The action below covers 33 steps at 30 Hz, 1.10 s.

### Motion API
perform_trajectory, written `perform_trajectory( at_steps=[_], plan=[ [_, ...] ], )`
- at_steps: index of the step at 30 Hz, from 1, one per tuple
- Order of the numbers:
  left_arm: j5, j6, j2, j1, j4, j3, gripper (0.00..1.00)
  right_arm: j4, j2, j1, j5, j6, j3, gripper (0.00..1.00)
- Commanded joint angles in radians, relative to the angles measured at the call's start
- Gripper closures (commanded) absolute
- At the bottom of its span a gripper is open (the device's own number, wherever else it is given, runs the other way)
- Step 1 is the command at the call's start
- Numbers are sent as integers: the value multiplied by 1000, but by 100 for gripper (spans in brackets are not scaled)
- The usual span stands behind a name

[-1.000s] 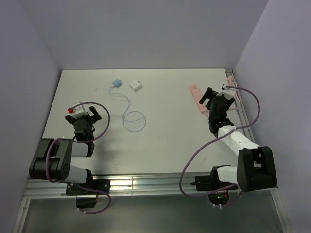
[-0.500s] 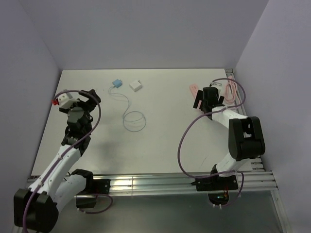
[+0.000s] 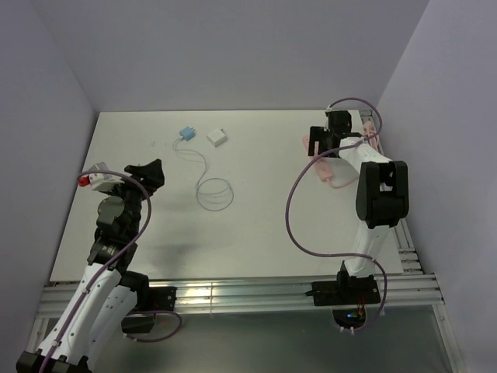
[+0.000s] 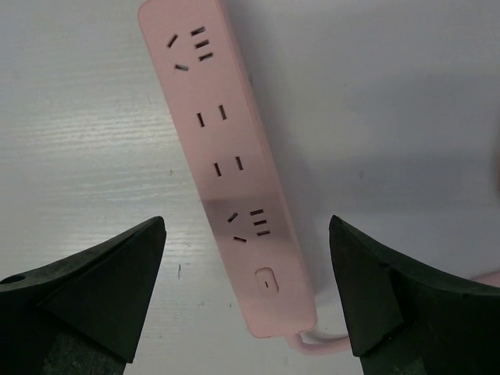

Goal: Insert the plug

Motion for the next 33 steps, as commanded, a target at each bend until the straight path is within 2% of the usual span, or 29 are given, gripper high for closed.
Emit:
perform_trajectory(
  at_steps=[1, 4, 9, 12, 17, 18, 21, 22, 23, 24, 33],
  plan=[
    [13, 4, -26, -22, -67, 87, 1, -74, 39, 0, -153, -52, 69, 9],
    [-9, 48, -31, -31, -95, 125, 0, -129, 96, 0, -178, -99, 142, 11],
    [158, 116, 1, -36, -122, 206, 1, -233, 202, 2, -107, -127, 276, 14],
    [174, 102, 27, -37, -133, 222, 0, -275, 253, 10, -63, -130, 309, 23],
    [172, 43, 78, -37, -173, 268, 1, -246, 216, 54, 3, -144, 253, 45],
    [171, 21, 110, -37, -184, 286, 1, -227, 201, 68, 0, -167, 215, 55],
    [284, 53, 194, -36, -240, 367, 0, -194, 139, 143, -23, -195, 139, 70],
    [307, 68, 217, -36, -246, 389, 0, -189, 124, 160, -27, -193, 129, 82],
    [348, 65, 239, -36, -256, 427, 1, -187, 116, 175, -56, -187, 119, 87],
    [362, 58, 282, -36, -257, 443, 1, -187, 104, 198, -61, -166, 100, 99],
    [470, 68, 561, -36, -269, 622, 1, -135, -72, 309, -116, -22, -112, 98]
  ],
)
